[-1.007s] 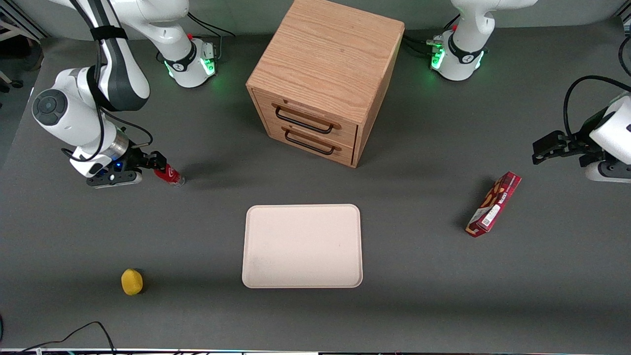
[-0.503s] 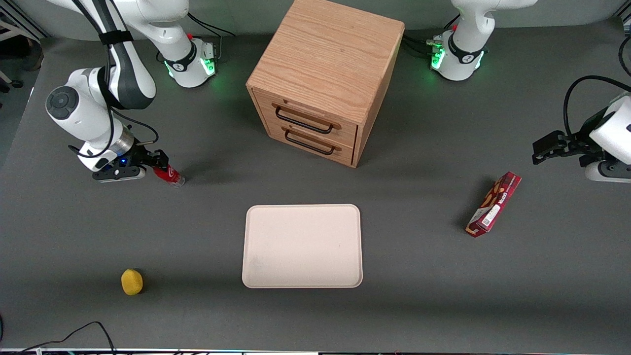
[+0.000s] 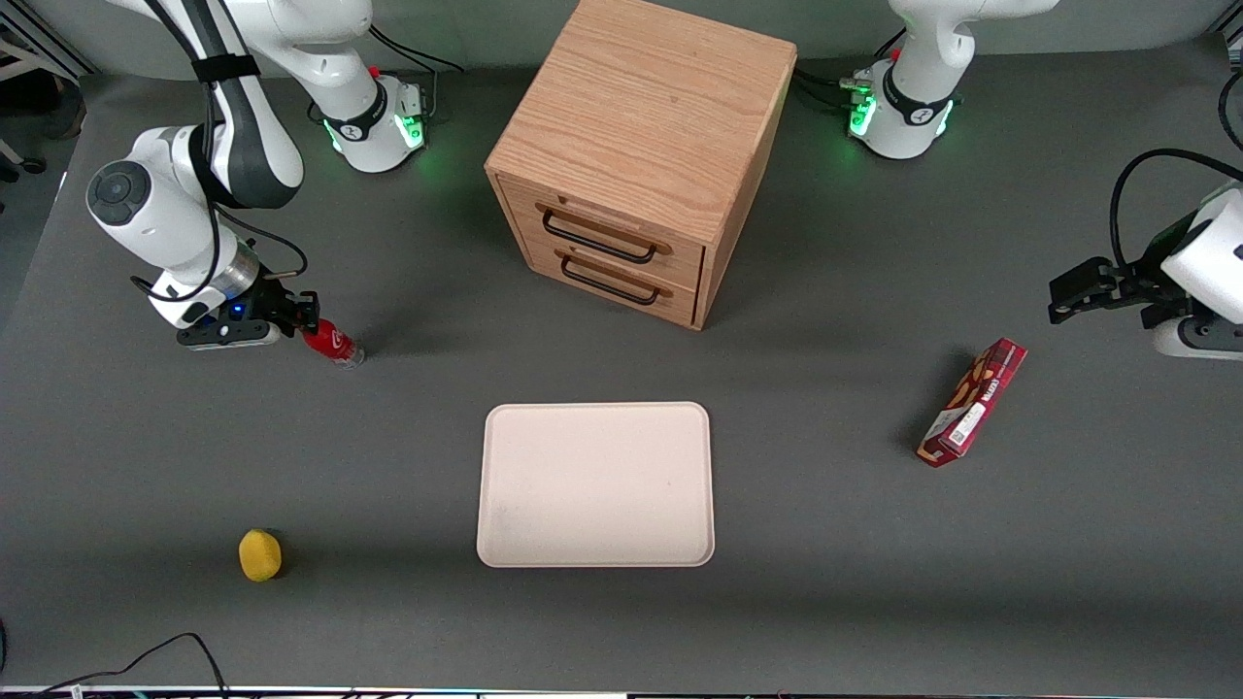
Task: Place coke bottle on tray
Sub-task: 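Carry the held bottle over to the cream tray's edge, then lower the bottle onto the tray and open the right gripper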
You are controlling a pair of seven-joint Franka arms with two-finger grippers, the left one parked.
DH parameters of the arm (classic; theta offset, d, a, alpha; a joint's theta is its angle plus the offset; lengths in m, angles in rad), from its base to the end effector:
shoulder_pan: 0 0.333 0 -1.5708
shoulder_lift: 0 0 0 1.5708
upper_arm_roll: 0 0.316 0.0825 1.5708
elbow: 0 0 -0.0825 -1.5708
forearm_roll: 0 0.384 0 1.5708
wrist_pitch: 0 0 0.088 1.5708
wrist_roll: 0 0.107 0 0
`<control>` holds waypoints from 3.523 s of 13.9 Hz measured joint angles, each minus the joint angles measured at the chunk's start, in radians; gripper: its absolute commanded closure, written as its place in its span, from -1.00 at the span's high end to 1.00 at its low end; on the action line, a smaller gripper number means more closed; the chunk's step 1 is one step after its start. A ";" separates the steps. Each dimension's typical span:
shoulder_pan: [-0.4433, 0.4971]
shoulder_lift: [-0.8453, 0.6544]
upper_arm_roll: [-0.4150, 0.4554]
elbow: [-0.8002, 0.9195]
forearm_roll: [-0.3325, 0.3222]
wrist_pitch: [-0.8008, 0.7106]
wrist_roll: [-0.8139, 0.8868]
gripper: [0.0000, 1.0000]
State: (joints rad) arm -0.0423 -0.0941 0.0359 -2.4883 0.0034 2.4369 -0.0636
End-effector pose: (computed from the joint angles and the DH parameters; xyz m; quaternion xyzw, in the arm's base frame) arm 0.4664 -0.0031 0.3266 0.9994 0.0273 0.0213 0.0013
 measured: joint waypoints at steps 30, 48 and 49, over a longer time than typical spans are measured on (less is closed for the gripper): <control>0.388 0.897 0.023 1.374 -0.058 -0.410 0.485 -1.00; 0.381 0.875 0.015 1.440 -0.065 -0.479 0.485 1.00; 0.376 0.852 0.014 1.438 -0.065 -0.514 0.485 1.00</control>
State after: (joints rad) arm 0.3336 0.7578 0.0495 -1.0500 -0.0616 1.9232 0.4211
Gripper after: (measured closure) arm 0.000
